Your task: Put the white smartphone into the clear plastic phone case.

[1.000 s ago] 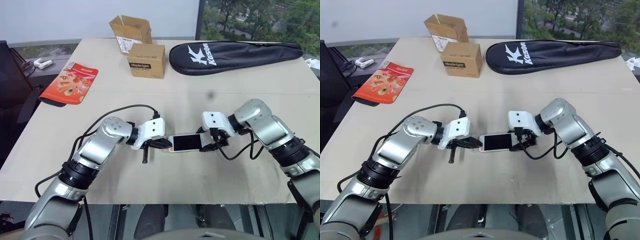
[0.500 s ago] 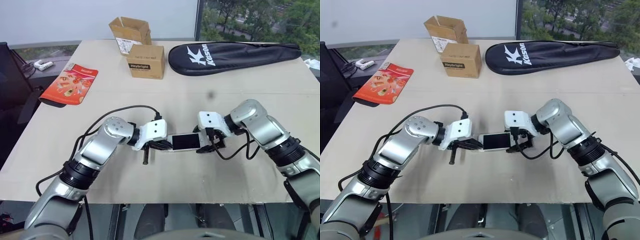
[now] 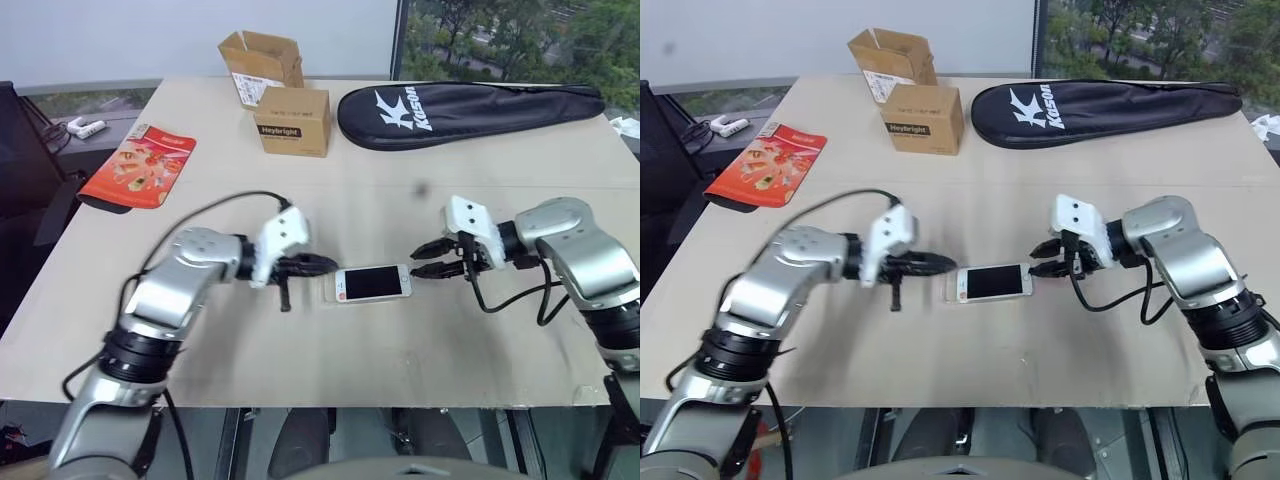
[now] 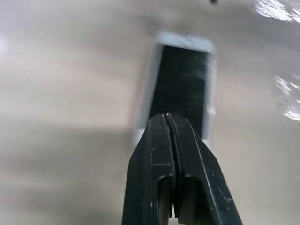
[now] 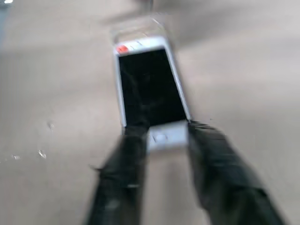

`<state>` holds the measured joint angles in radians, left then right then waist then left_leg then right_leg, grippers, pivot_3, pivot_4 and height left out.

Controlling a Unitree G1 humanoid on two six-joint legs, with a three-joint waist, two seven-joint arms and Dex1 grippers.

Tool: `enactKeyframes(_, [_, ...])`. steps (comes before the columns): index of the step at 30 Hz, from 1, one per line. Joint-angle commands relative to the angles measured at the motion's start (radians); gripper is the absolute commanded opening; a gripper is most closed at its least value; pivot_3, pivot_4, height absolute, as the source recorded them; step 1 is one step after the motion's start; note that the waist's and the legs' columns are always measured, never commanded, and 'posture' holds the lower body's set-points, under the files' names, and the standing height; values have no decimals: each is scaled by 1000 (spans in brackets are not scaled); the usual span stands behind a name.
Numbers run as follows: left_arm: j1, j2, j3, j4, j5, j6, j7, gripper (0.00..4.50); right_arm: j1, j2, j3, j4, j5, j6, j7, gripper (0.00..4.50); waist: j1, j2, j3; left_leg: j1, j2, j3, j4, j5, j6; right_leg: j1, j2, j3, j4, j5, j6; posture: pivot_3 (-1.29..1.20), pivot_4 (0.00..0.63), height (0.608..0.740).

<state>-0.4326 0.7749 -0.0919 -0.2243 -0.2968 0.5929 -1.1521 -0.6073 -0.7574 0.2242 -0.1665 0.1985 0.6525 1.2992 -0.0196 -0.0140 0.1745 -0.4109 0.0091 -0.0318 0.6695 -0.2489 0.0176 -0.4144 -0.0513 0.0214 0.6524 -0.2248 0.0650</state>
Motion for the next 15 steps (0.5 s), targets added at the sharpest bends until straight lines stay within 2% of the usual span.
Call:
enactKeyframes(1, [66, 61, 27, 1, 5, -11, -6, 0, 18, -38, -29, -31, -7, -25, -37, 41, 0, 0, 0, 0, 0, 0, 0, 0, 0, 0, 0, 0, 0, 0, 0, 0, 150, 740])
enactKeyframes(3, [99, 84, 4, 21, 23, -44, -15, 0, 32, -50, -13, -17, -29, -47, -58, 41, 3, 0, 0, 0, 0, 1, 0, 0, 0, 0, 0, 0, 0, 0, 0, 0, 150, 740])
enactKeyframes(5, [105, 66, -4, 41, 1, -40, -17, 0, 45, -66, 15, -1, -66, -83, -69, 41, 7, 0, 0, 0, 0, 3, 0, 0, 0, 0, 0, 0, -1, 0, 0, 0, 150, 740])
enactKeyframes(9, [58, 20, -52, 113, 23, -65, -21, 0, 44, -79, 52, 4, -102, -104, -74, 41, 14, 0, 0, -2, -1, 3, 1, 0, 0, 1, -1, -2, -2, 0, 0, 0, 150, 740])
enactKeyframes(15, [-6, 7, -158, 209, 112, -153, -52, 0, 33, -60, 90, -26, -106, -72, -79, 41, 6, 0, 0, -2, -1, 3, 1, 0, 0, 0, -1, -2, -2, 0, 0, 0, 150, 740])
